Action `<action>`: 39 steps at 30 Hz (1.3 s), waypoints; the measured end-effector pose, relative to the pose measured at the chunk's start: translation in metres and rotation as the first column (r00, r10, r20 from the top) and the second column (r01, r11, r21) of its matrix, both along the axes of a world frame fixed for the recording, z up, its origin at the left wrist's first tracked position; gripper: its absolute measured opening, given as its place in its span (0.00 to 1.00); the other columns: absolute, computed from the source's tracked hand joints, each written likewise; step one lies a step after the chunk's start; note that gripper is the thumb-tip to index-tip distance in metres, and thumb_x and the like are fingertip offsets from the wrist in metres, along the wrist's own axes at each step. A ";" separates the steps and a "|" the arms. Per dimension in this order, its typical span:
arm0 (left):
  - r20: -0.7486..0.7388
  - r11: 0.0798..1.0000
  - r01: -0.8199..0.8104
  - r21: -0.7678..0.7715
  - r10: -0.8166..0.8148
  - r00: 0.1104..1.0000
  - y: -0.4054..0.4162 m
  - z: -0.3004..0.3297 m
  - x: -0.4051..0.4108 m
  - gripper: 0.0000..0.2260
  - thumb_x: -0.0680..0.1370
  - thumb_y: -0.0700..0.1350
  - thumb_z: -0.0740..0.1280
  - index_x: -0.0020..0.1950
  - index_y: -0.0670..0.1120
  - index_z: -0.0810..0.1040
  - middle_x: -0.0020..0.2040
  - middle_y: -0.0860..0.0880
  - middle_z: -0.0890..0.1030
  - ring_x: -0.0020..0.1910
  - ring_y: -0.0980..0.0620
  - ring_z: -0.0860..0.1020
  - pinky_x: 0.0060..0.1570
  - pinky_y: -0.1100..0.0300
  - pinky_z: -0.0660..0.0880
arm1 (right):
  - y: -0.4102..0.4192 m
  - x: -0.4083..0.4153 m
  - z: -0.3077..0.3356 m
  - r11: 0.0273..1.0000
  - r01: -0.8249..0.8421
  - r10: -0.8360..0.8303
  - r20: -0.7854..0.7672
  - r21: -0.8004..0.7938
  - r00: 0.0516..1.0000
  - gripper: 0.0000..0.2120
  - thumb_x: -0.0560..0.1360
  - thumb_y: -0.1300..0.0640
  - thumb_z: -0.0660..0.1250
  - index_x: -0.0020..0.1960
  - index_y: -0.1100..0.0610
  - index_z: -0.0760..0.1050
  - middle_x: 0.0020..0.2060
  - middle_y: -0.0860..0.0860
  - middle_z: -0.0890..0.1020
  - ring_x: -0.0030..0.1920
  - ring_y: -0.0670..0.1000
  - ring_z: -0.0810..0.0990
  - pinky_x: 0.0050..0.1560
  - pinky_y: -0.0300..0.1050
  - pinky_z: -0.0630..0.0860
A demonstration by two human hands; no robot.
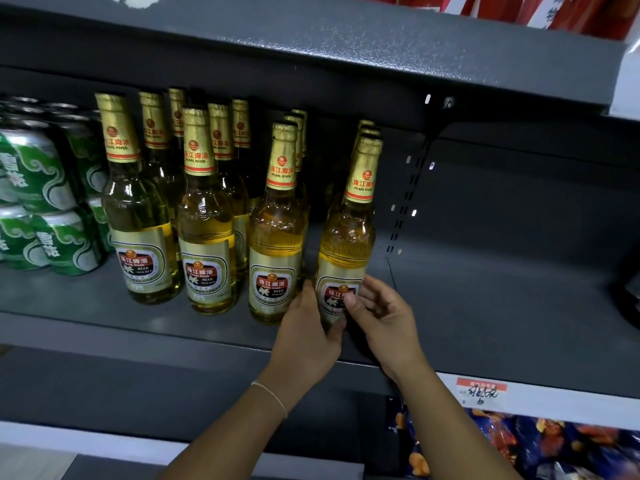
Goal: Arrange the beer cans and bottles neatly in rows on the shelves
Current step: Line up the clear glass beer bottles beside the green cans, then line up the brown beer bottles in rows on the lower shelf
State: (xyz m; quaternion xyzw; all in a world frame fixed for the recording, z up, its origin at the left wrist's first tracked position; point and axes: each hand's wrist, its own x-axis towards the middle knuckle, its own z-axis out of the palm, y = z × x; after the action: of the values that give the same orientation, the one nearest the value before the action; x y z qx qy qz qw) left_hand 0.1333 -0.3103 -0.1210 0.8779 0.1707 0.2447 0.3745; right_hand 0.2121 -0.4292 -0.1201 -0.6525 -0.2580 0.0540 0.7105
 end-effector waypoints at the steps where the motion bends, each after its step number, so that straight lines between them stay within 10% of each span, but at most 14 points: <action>1: -0.032 1.000 0.009 0.021 -0.008 0.999 -0.002 0.003 -0.004 0.31 0.73 0.53 0.70 0.72 0.44 0.63 0.63 0.49 0.75 0.62 0.51 0.74 0.63 0.59 0.71 | 0.000 0.000 0.001 1.000 0.015 -0.015 0.008 0.007 1.000 0.27 0.69 0.56 0.73 0.66 0.60 0.76 0.56 0.53 0.85 0.58 0.50 0.83 0.59 0.44 0.80; 7: -0.168 0.914 0.036 0.404 0.036 0.985 -0.017 0.043 -0.036 0.11 0.80 0.53 0.56 0.55 0.49 0.72 0.50 0.49 0.78 0.48 0.52 0.78 0.43 0.62 0.73 | -0.007 -0.003 0.012 0.985 0.159 -0.161 0.017 0.068 0.987 0.14 0.72 0.52 0.70 0.54 0.58 0.81 0.47 0.52 0.87 0.51 0.50 0.84 0.54 0.43 0.81; 12: -0.001 0.919 0.111 0.378 -0.119 0.993 -0.034 0.065 -0.029 0.10 0.79 0.51 0.57 0.49 0.50 0.76 0.42 0.51 0.80 0.41 0.51 0.78 0.40 0.57 0.75 | -0.030 0.002 0.028 0.960 0.265 -0.269 0.047 0.088 0.962 0.08 0.80 0.60 0.65 0.46 0.61 0.82 0.36 0.47 0.84 0.38 0.42 0.79 0.43 0.35 0.77; 20: 0.144 0.858 0.264 0.440 -0.358 0.923 -0.076 0.076 0.021 0.16 0.76 0.48 0.60 0.60 0.45 0.77 0.45 0.48 0.82 0.43 0.50 0.79 0.41 0.53 0.78 | -0.092 0.018 0.048 0.934 0.342 -0.350 0.083 0.104 0.933 0.12 0.81 0.63 0.63 0.48 0.71 0.79 0.33 0.46 0.81 0.33 0.39 0.77 0.39 0.32 0.75; 28: 0.111 0.816 0.341 0.467 -0.437 0.893 -0.154 0.094 0.075 0.22 0.79 0.46 0.61 0.73 0.45 0.68 0.66 0.46 0.75 0.64 0.46 0.73 0.63 0.57 0.67 | -0.179 0.041 0.066 0.898 0.426 -0.434 0.056 0.114 0.899 0.05 0.80 0.65 0.65 0.52 0.59 0.78 0.38 0.50 0.82 0.38 0.41 0.81 0.43 0.35 0.79; 39: 0.064 0.752 0.450 0.482 -0.543 0.837 -0.297 0.101 0.159 0.21 0.76 0.45 0.61 0.69 0.44 0.71 0.62 0.45 0.75 0.58 0.44 0.76 0.58 0.52 0.74 | -0.330 0.116 0.077 0.835 0.548 -0.550 0.073 0.046 0.832 0.09 0.79 0.65 0.67 0.53 0.51 0.76 0.41 0.51 0.81 0.45 0.50 0.79 0.54 0.55 0.78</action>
State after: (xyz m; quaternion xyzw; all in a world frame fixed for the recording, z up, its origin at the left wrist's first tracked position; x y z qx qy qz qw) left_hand 0.2918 -0.6074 -0.0199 0.9240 -0.1695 0.2552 0.2289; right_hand 0.3276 -0.7588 -0.0434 -0.6924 -0.0901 -0.1821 0.6923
